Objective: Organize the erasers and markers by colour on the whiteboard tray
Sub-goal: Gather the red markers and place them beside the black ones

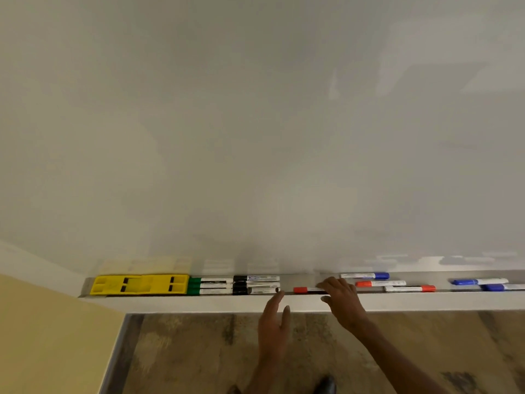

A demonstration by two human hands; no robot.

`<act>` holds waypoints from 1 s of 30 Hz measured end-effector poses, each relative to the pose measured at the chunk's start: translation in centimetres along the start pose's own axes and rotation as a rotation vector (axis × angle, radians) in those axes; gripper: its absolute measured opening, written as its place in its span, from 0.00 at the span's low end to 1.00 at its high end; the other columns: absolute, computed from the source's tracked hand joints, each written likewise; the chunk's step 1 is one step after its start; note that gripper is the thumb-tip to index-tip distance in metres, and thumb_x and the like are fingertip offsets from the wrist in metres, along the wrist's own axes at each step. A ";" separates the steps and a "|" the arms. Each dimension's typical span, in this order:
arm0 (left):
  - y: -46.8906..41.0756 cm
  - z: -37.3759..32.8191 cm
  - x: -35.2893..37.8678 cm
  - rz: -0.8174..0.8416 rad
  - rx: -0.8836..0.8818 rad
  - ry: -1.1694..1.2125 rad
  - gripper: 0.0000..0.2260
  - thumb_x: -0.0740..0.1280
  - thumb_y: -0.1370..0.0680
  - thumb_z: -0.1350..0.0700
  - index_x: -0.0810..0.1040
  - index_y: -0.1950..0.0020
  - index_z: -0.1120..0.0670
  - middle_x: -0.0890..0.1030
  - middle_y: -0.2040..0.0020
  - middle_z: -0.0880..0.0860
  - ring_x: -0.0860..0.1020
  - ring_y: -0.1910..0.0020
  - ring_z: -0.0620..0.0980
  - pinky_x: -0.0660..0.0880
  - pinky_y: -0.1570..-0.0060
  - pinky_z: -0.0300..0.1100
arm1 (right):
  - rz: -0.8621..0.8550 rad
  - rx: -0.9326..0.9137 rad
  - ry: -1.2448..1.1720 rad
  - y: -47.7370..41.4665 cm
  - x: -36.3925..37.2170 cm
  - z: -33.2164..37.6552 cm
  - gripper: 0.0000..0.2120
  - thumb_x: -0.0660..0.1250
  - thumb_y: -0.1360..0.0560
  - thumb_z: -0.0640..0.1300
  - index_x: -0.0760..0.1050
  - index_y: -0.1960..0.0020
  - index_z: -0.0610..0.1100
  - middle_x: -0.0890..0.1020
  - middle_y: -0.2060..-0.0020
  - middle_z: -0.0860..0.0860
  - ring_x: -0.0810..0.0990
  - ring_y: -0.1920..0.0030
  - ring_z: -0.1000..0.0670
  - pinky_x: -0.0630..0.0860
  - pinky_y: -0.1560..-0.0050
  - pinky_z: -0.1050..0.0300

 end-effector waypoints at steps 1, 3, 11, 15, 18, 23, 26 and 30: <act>0.1 0.0 0.7 0.000 -0.036 0.039 0.18 0.61 0.19 0.48 0.71 0.30 0.48 0.73 0.30 0.47 0.70 0.32 0.43 0.65 0.33 0.39 | -0.010 -0.013 -0.004 -0.2 -0.3 0.0 0.16 0.65 0.22 0.42 0.75 0.35 0.49 0.77 0.37 0.52 0.72 0.36 0.49 0.67 0.38 0.53; 0.2 -0.2 2.0 -0.004 -0.102 0.138 0.18 0.62 0.20 0.47 0.73 0.31 0.49 0.76 0.32 0.48 0.74 0.35 0.43 0.70 0.37 0.38 | -0.032 -0.022 -0.031 -0.5 -1.1 -0.5 0.15 0.66 0.23 0.39 0.77 0.37 0.49 0.78 0.40 0.53 0.73 0.37 0.49 0.69 0.40 0.53; -0.4 -1.7 7.6 -0.037 -0.457 0.852 0.07 0.69 0.23 0.59 0.78 0.46 0.53 0.82 0.46 0.57 0.83 0.49 0.58 0.80 0.49 0.47 | -0.228 -0.001 -0.398 1.1 -5.2 -3.4 0.09 0.69 0.27 0.34 0.82 0.49 0.44 0.83 0.56 0.49 0.79 0.55 0.49 0.74 0.55 0.58; -1.0 -4.3 11.9 0.091 -0.532 1.055 0.11 0.66 0.21 0.55 0.77 0.40 0.56 0.84 0.44 0.57 0.81 0.43 0.57 0.76 0.40 0.52 | -0.149 -0.085 -0.443 3.4 -5.1 -3.9 0.10 0.69 0.26 0.37 0.81 0.47 0.47 0.82 0.53 0.51 0.78 0.53 0.52 0.77 0.53 0.55; -1.2 -5.9 13.7 0.113 -0.522 1.093 0.10 0.64 0.20 0.56 0.79 0.43 0.59 0.84 0.45 0.58 0.81 0.43 0.57 0.76 0.41 0.53 | -0.185 -0.054 -0.333 4.8 -6.0 -7.1 0.10 0.70 0.25 0.40 0.81 0.44 0.46 0.84 0.47 0.48 0.80 0.47 0.48 0.79 0.46 0.50; -0.9 -6.4 15.5 0.121 -0.581 1.072 0.10 0.66 0.22 0.57 0.78 0.42 0.60 0.84 0.44 0.59 0.82 0.43 0.57 0.76 0.40 0.53 | -0.341 0.084 -0.016 5.4 -9.1 -12.8 0.16 0.81 0.39 0.36 0.83 0.53 0.44 0.85 0.55 0.48 0.83 0.56 0.45 0.80 0.57 0.52; -0.5 -6.9 16.5 0.143 -0.596 1.054 0.11 0.66 0.22 0.57 0.79 0.42 0.58 0.84 0.45 0.57 0.82 0.44 0.56 0.77 0.44 0.53 | -0.300 0.022 0.135 4.3 -9.0 -12.7 0.19 0.84 0.43 0.39 0.84 0.54 0.46 0.85 0.56 0.49 0.84 0.55 0.45 0.80 0.57 0.53; -0.1 -6.9 16.7 0.141 -0.619 1.054 0.13 0.66 0.22 0.54 0.78 0.40 0.57 0.84 0.43 0.55 0.82 0.44 0.56 0.79 0.48 0.54 | -0.228 -0.020 0.194 3.0 -7.6 -12.1 0.16 0.82 0.40 0.44 0.83 0.55 0.49 0.84 0.57 0.52 0.83 0.53 0.47 0.80 0.56 0.53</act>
Point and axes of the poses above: each hand's wrist, its own y-axis away from the middle knuckle, its own x-axis out of the palm, z = x × y, the point moved 10 cm from there along -y, towards the middle knuckle
